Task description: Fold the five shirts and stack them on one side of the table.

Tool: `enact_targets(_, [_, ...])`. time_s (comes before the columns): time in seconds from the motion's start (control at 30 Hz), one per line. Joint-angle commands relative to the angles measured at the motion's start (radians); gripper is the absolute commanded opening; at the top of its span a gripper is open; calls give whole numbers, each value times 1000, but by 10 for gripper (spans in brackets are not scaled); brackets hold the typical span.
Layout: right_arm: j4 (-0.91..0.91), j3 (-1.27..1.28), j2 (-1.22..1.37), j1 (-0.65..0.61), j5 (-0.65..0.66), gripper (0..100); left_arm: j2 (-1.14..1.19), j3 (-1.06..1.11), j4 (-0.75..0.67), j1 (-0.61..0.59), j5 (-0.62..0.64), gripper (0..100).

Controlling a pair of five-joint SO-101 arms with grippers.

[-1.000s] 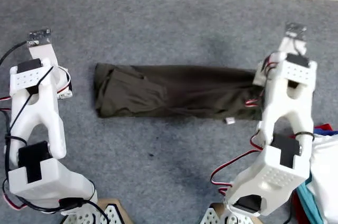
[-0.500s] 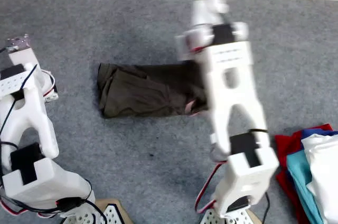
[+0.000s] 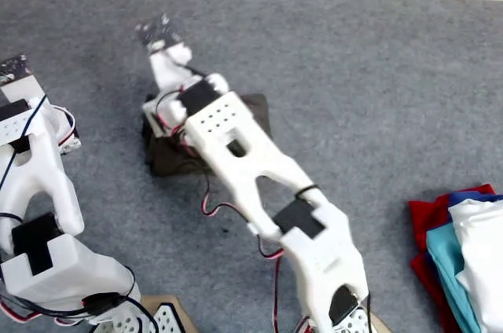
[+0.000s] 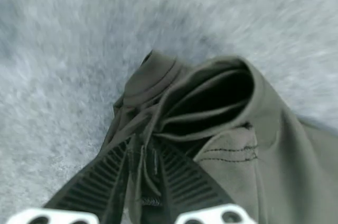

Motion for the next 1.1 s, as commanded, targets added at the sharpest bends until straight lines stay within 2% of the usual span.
enact_targets(0.0, [-42, -22, 21, -36, -12, 7, -4, 1, -20, -5, 8, 45])
enact_targets(0.37, [-156, -24, 56, -97, -2, 15, -4, 4, -28, -4, 8, 45])
enact_targets(0.43, [-154, -24, 56, -114, 43, 67, -4, 4, -28, -4, 8, 45])
enact_targets(0.57, [-117, -38, 50, -125, 117, 238, -4, 4, -28, -4, 8, 45])
enact_targets(0.67, [-18, -131, 51, -117, 150, 269, -4, 4, -28, -4, 8, 45])
enact_targets(0.8, [145, -302, 51, -71, 149, 223, -4, 4, -28, 4, 8, 45])
enact_targets(0.87, [232, -381, 51, -48, 144, 146, -4, 4, -28, 7, 8, 45])
enact_targets(0.97, [328, -452, 56, -21, 54, 0, -4, 4, -28, 10, 8, 45])
enact_targets(1.07, [371, -441, 61, 8, -2, 3, -4, 4, -28, 28, 8, 45])
